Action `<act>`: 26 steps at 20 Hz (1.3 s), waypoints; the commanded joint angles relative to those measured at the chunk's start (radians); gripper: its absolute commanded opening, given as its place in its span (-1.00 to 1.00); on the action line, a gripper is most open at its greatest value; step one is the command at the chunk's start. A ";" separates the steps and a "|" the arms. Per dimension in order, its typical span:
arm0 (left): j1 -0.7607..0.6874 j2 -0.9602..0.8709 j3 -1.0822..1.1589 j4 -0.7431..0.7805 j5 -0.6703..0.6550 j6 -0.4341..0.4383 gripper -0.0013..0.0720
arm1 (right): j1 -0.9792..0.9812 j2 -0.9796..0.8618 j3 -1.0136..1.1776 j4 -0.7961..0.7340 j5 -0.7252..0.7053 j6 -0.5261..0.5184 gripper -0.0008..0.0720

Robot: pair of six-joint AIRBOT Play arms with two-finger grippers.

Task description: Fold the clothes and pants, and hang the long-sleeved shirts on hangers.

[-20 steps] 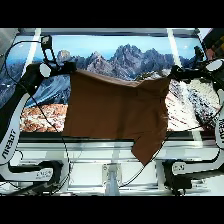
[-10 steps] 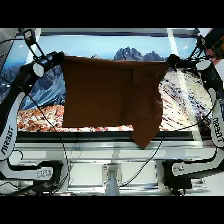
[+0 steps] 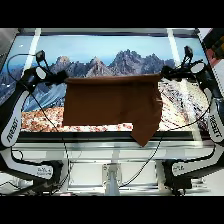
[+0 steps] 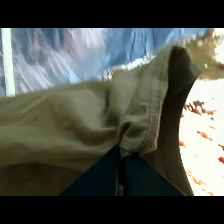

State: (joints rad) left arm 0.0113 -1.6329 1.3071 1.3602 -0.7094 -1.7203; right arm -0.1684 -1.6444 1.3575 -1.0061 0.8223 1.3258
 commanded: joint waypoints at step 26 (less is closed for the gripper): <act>0.117 0.847 -0.488 0.132 -0.319 0.229 -0.92 | -0.479 0.751 -0.784 0.132 0.395 -0.273 -0.44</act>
State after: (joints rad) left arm 0.1246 -0.9012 0.9627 1.5017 -1.0260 -1.4952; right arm -0.6098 -1.0210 0.8379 -1.0718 1.2697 1.1343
